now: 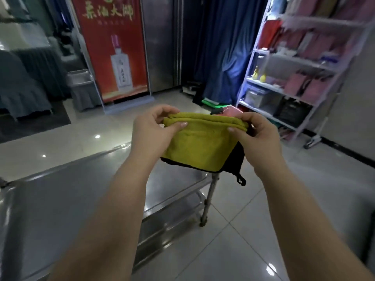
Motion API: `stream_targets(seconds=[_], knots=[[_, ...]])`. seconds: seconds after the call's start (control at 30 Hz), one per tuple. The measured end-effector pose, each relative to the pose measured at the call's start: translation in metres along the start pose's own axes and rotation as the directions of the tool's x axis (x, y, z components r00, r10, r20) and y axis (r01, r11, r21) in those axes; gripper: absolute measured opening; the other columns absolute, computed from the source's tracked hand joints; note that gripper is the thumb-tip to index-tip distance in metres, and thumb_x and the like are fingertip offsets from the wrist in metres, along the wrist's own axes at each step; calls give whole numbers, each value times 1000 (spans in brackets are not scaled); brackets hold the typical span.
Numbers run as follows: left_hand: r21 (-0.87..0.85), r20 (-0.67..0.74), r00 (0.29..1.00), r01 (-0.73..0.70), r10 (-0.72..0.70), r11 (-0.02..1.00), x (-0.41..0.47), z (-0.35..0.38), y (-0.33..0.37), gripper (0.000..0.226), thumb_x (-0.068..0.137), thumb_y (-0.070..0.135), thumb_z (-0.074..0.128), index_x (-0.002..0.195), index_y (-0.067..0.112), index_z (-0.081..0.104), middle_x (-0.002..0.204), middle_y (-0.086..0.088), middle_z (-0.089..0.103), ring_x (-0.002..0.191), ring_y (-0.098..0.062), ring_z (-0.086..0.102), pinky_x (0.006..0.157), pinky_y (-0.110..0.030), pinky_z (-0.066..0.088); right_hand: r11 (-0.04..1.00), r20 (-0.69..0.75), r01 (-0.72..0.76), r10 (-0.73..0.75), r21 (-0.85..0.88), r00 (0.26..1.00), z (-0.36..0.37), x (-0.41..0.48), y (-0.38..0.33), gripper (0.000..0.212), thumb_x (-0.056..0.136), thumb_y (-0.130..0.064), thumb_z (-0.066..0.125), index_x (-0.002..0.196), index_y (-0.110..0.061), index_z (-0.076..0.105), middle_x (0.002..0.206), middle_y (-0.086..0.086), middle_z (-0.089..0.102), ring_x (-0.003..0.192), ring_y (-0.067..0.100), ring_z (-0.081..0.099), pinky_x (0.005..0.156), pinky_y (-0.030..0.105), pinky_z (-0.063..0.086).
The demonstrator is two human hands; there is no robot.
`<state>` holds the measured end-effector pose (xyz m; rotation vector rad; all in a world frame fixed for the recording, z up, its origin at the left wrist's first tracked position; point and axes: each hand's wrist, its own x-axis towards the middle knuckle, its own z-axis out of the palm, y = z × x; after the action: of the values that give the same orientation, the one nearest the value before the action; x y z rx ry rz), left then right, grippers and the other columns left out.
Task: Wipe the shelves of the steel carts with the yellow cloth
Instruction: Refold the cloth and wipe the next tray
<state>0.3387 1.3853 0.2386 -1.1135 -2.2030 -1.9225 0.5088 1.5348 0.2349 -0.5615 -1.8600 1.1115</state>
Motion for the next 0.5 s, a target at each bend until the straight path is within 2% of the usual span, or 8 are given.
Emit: stream_targets(seconds=[0.1,0.17,0.27,0.37,0.5], knots=[[-28,38,999,-30,31,999,16,54,23,24,66,25,87,82,35,71,81,18,71,77,-3,66,74,-29,56,999,-65,27,-29,-23,997,-48,22,10,35,80,-15,76,85,-48,66,84,-17,67,81,5,63,77,25,52],[-30,60,997,-51,53,998,25,94,35,23,66,25,87,83,31,73,79,15,71,76,-8,66,74,-35,58,999,-107,34,-36,-24,994,-82,38,22,33,80,-13,76,85,-45,67,84,-18,67,81,6,63,77,26,52],[-35,58,994,-90,92,995,39,156,52,24,65,26,87,84,30,74,80,14,72,76,-8,66,73,-32,57,997,-126,56,-62,-46,990,-134,67,44,29,80,-12,76,85,-40,68,81,-18,67,79,8,63,77,29,52],[-44,24,992,-123,124,991,55,216,65,24,65,26,87,84,31,74,81,17,71,72,0,63,67,-20,52,993,-108,92,-99,-69,989,-183,100,70,27,81,-16,76,86,-41,67,83,-21,66,80,5,62,75,27,52],[-64,10,997,-77,78,995,75,292,69,24,65,25,87,81,35,72,81,19,70,71,0,62,63,-16,50,990,-66,107,-113,-90,991,-234,153,111,32,80,-15,76,82,-45,65,85,-24,64,82,2,59,76,23,49]])
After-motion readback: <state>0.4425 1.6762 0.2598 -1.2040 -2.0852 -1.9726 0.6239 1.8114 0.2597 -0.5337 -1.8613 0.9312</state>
